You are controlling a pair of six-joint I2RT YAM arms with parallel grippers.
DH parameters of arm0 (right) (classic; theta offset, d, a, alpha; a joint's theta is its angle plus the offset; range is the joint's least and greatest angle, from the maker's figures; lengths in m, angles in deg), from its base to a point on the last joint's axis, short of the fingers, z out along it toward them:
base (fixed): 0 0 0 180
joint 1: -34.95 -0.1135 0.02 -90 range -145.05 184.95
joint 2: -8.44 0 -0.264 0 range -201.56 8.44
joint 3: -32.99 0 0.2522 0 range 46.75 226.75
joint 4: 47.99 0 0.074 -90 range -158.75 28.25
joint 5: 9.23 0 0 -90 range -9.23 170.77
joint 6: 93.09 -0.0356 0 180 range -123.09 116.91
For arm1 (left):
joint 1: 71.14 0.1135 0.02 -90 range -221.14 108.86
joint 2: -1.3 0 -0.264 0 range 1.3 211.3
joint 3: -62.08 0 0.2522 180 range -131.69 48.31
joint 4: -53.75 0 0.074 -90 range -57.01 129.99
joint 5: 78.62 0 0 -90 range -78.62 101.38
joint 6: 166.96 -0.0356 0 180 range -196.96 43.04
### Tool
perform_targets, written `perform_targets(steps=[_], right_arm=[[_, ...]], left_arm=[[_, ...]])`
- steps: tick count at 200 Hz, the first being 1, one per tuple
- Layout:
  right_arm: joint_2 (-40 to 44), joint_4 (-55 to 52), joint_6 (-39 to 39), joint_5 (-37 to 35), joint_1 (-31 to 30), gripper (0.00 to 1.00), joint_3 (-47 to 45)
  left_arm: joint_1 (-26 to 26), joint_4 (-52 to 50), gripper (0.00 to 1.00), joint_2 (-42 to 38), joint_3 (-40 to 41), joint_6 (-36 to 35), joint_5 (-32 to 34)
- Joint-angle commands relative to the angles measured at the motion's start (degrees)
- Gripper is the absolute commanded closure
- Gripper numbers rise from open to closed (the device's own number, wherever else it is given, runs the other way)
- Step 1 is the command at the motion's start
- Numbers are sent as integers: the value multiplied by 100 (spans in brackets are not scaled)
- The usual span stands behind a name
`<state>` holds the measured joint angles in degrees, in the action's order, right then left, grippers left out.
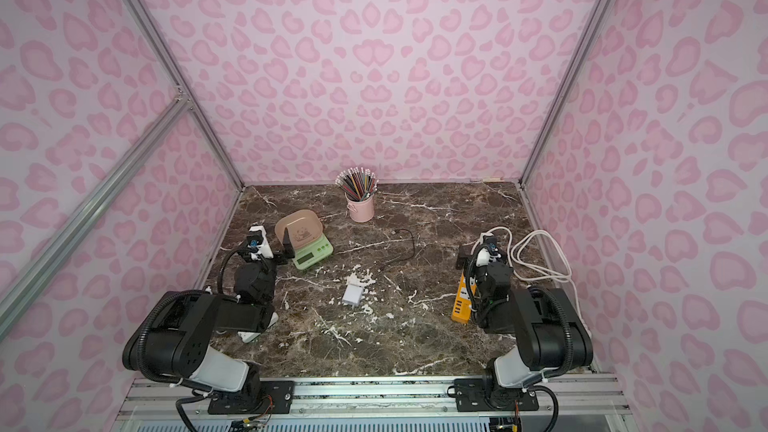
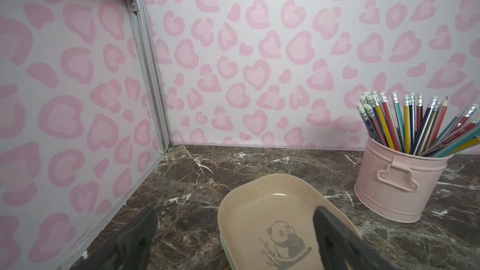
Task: Charge the electronic scale
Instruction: Move the socket to the center of the board.
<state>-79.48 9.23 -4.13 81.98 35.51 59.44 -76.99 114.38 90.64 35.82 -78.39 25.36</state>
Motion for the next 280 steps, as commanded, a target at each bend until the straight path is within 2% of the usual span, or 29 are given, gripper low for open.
perform_targets(steps=[1, 165, 181, 195, 232, 251, 266, 280], right_arm=[[-14, 92, 16, -9, 1, 1, 58], [-5, 103, 3, -12, 9, 1, 53], [5, 139, -48, -75, 16, 1, 42], [137, 108, -151, -114, 68, 1, 58], [1068, -1552, -265, -80, 155, 1, 560], [1573, -2452, -677, -99, 155, 1, 940], [1893, -3336, -1226, -118, 160, 3, 1362], [2077, -4413, -1955, -231, 157, 3, 1864]], left_arm=[[8, 138, 4, -1, -24, -4, 2], [-1, 174, 4, -18, -6, -14, 22], [-33, -450, 5, -287, -233, -53, 60], [-125, -1385, 5, -656, -574, -90, 253], [-868, -2334, 4, -1813, -945, -274, 849], [-1390, -2850, 5, -2243, -1260, -159, 1102], [-1727, -3298, 4, -2438, -1595, 51, 950], [-1863, -3536, 4, -2547, -1768, 367, 539]])
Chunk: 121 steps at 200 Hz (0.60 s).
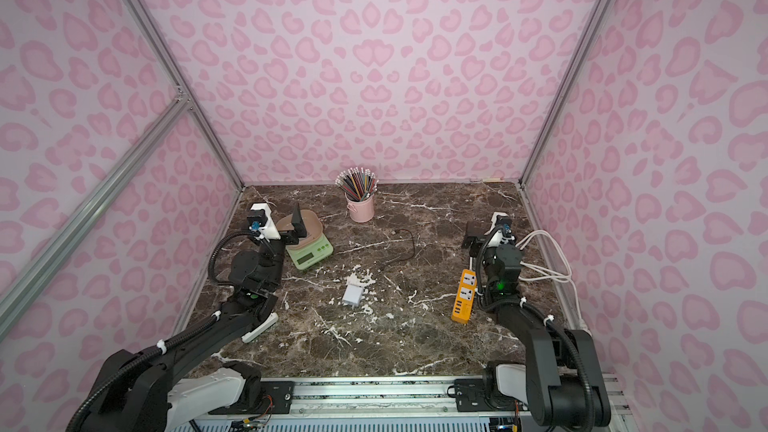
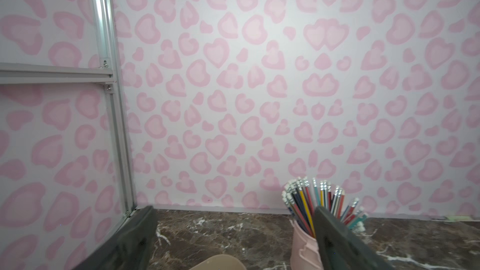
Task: Charge the electronic scale
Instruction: Move the socket to the center of the board.
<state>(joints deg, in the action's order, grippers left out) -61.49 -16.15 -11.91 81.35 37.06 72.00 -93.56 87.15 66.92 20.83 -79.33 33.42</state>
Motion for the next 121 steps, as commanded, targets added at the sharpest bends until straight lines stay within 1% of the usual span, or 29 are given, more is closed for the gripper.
perform_targets(steps=[1, 11, 22, 35, 42, 48, 57, 71, 85, 102, 121], right_arm=[[287, -1996, -1224, -170, 1, 3, 645], [361, -2839, -1621, -137, 5, 3, 989], [433, -3626, -1894, -42, 6, 3, 1267], [595, -4238, -2045, 154, 4, 3, 1384], [730, -4485, -2119, 262, 0, 2, 1334], [867, -4645, -2164, 320, 3, 2, 1264], [1120, -4817, -2201, 404, 2, 2, 1082], [1538, -4905, -2304, 532, 1, 2, 647], [1901, -4964, -2545, 698, -4, 3, 186], [2234, -5202, -2786, 742, -78, 1, -196], [2445, -5517, -2939, 586, -211, 1, -440]], left_arm=[[-213, -822, 5, -183, -281, 476, -287], [-276, -849, 4, -243, -317, 635, -576], [-293, -861, 4, -295, -328, 1000, -819], [-296, -609, 5, -348, -214, 1155, -1368], [-285, -394, 5, -365, -99, 1231, -1470], [-284, -316, 5, -391, -5, 1349, -1340], [-273, -557, 4, -412, 21, 1478, -1109], [-262, -628, 5, -356, 79, 1367, -1062], [-251, -661, 4, -254, 101, 1171, -1630], [-262, -739, 5, -28, 59, 1186, -2166], [-289, -832, 4, 332, 2, 1232, -2439]])
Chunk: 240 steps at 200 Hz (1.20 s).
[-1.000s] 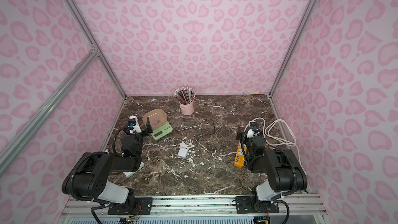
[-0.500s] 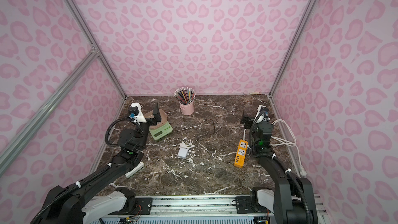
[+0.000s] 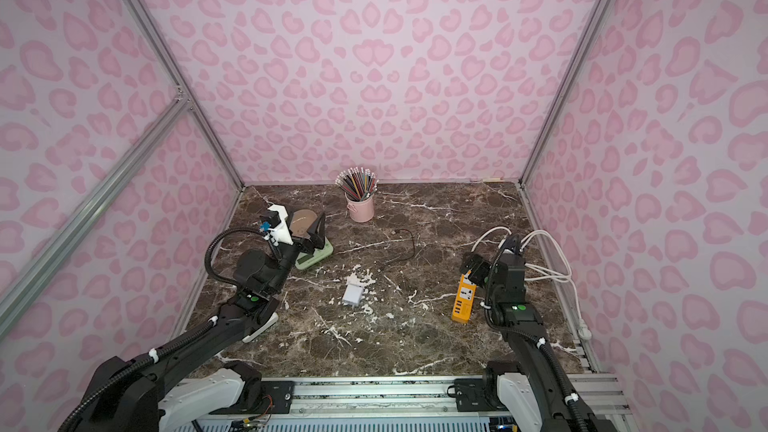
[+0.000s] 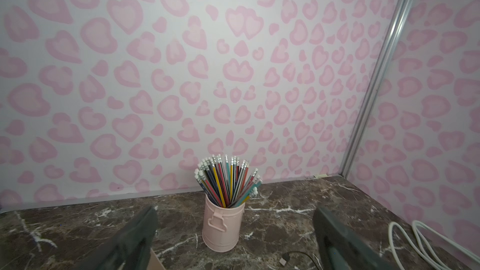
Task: Charge the electronic scale
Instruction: Move the socket to the center of the board.
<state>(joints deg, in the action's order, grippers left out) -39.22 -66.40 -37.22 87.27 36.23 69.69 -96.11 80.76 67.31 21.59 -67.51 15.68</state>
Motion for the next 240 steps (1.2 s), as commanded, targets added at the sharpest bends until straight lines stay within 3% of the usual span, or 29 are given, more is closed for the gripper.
perform_targets(steps=[1, 21, 49, 75, 134, 189, 240], right_arm=[[224, -515, -413, -21, -137, 1, -218], [266, -771, -547, -170, -306, 1, -319], [85, -818, -685, -302, -673, 1, -430], [-273, -658, -878, -549, -936, 1, -429], [-1274, 623, -1595, -203, -1850, 1, -230], [-3253, 1167, -1307, 93, -2404, 3, 1621], [-4349, 891, 85, 242, -2404, 8, 3197]], left_arm=[[-34, -184, 3, 308, -72, 53, -679], [-101, -195, 0, 610, -111, 121, -856], [-448, -671, 3, 1075, -346, 324, -701], [-1053, -1726, 5, 1543, -701, 415, 97], [-1440, -1926, 7, 1578, -279, 937, 435], [-1441, -1923, 7, 1390, 51, 1091, 711], [-1441, -1898, 7, 1229, 165, 1070, 824]])
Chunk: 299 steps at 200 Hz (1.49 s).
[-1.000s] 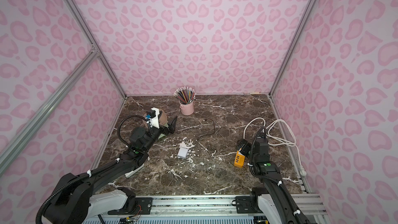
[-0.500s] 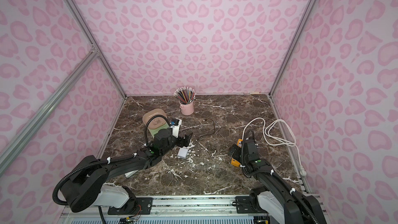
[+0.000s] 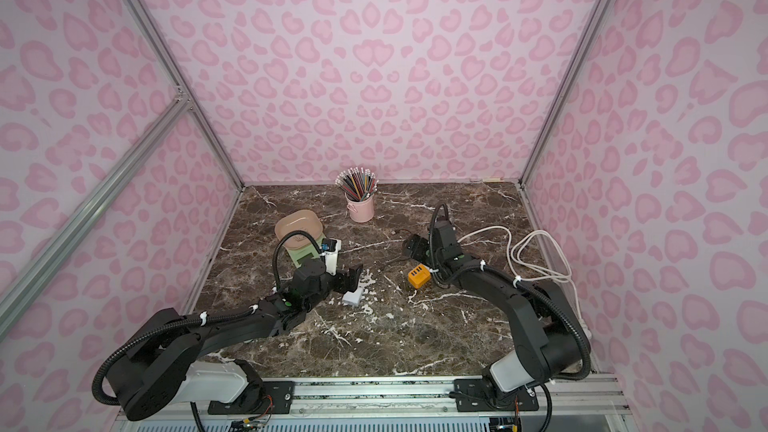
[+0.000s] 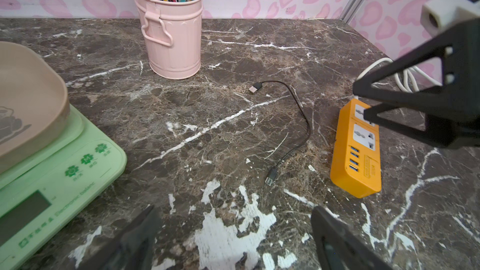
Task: Charge the electronic scale
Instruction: Move the socket to the center of the board, then pick up the charging cable from the center of the board.
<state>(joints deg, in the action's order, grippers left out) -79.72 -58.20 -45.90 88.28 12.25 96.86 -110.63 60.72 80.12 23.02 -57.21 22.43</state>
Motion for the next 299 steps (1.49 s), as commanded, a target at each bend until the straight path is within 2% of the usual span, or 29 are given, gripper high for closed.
perform_targets(steps=[1, 40, 65, 78, 95, 130, 187, 253, 286, 299], right_arm=[[-321, 78, 978, 152, -6, 8, 508], [-1231, -310, 2956, 170, 35, 15, 1514], [-1707, -479, 3642, 167, 175, 19, 1928], [-1931, -465, 3927, 386, 239, 20, 2071], [-2343, -796, 4168, 556, 297, 27, 2529], [-2892, -1056, 4442, 451, 319, 43, 3132], [-3385, -1418, 4618, 244, 348, 44, 3620], [-3704, -1616, 4706, 220, 341, 54, 3836], [-3738, -1678, 4714, 368, 336, 71, 3884], [-3660, -1657, 4687, 412, 341, 81, 3843]], left_arm=[[11, 106, 7, -52, 23, 39, 147], [9, 168, 7, 8, 1, -150, 112], [10, 226, 7, 43, -12, -219, -42], [7, 271, 7, 53, -13, -240, -132], [7, 258, 7, 71, -61, -268, -221], [4, 170, 8, 47, -121, -305, -287], [10, 72, 9, -121, -126, -340, -279], [10, 18, 9, -217, -111, -349, -287], [9, -30, 9, -297, -97, -341, -247], [4, -42, 9, -323, -115, -307, -272]])
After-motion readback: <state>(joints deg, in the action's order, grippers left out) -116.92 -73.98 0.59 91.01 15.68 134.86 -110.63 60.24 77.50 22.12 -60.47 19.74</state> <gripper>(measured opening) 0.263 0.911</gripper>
